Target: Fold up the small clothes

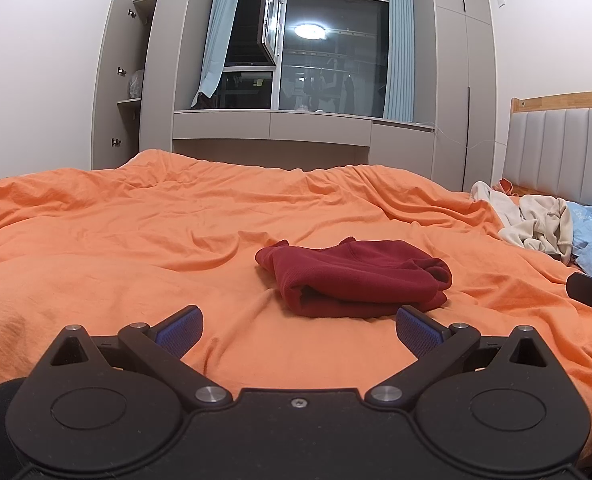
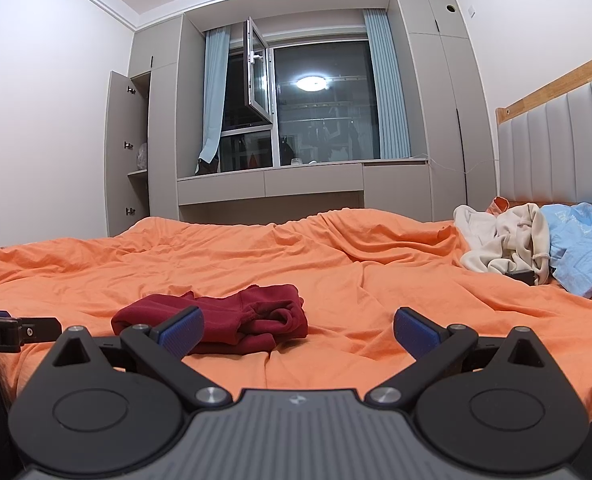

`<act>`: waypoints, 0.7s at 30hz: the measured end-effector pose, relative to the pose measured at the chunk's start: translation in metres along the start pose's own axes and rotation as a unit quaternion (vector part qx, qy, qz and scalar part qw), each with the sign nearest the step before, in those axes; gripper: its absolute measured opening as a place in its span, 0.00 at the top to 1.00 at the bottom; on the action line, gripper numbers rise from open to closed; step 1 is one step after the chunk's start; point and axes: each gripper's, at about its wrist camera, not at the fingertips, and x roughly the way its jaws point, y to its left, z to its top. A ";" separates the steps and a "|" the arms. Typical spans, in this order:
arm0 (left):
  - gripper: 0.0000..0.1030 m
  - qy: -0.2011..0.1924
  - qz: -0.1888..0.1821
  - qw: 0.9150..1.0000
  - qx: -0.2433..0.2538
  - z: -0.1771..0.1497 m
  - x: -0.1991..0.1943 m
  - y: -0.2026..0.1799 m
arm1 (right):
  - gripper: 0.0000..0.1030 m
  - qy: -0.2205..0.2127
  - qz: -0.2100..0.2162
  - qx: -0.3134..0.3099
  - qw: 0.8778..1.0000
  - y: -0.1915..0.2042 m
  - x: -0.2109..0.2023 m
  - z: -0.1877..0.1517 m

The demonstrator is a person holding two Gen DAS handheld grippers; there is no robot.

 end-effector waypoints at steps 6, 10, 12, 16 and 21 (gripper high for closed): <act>0.01 0.000 0.000 1.000 0.000 0.000 0.000 0.000 | 0.00 0.001 0.000 0.000 1.000 0.000 0.000 0.000; 0.01 0.000 0.000 1.000 0.000 0.000 0.000 0.000 | 0.00 0.001 0.000 0.000 1.000 0.000 0.000 0.000; 0.01 0.000 0.000 1.000 0.000 0.001 0.000 0.000 | 0.00 0.001 0.000 0.000 1.000 0.000 0.000 0.000; 0.01 0.000 0.001 1.000 0.000 0.001 0.000 0.000 | 0.00 0.001 0.000 0.000 1.000 0.000 0.000 -0.001; 0.01 0.000 0.000 1.000 0.000 0.001 0.000 0.000 | 0.00 0.001 0.000 0.000 1.000 0.000 0.000 -0.001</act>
